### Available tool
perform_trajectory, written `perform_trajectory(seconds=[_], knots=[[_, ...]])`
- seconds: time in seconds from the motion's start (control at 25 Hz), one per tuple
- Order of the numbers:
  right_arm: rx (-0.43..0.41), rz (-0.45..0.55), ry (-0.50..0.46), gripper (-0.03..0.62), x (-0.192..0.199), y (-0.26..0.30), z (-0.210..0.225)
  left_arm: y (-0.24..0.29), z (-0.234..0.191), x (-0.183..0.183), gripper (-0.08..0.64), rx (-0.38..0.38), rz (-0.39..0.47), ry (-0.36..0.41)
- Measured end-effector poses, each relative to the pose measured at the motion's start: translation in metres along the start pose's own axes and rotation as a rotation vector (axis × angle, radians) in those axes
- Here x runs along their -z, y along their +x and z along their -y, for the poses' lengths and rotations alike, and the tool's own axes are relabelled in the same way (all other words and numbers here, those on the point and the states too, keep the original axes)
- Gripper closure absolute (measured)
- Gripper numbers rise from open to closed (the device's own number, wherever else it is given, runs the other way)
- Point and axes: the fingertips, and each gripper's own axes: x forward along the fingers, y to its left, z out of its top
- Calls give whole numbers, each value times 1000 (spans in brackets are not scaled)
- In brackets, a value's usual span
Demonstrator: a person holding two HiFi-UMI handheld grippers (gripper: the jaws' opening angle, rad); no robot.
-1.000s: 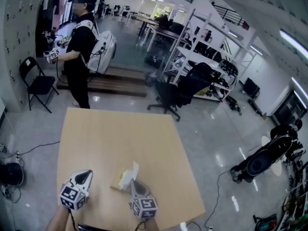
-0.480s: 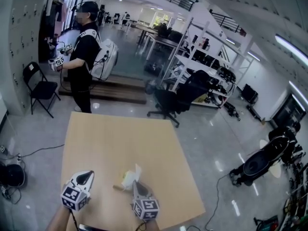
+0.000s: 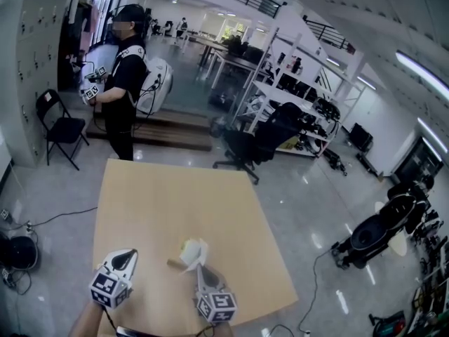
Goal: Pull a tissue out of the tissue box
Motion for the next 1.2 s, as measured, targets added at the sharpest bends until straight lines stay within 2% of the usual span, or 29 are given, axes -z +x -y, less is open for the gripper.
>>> perform_trajectory(seconds=[0.4, 1.2], knots=[[11, 20, -1, 581, 11, -35, -23, -39, 9, 15, 552, 3, 4, 3], [28, 44, -17, 581, 29, -105, -67, -116, 32, 22, 552, -13, 28, 15]])
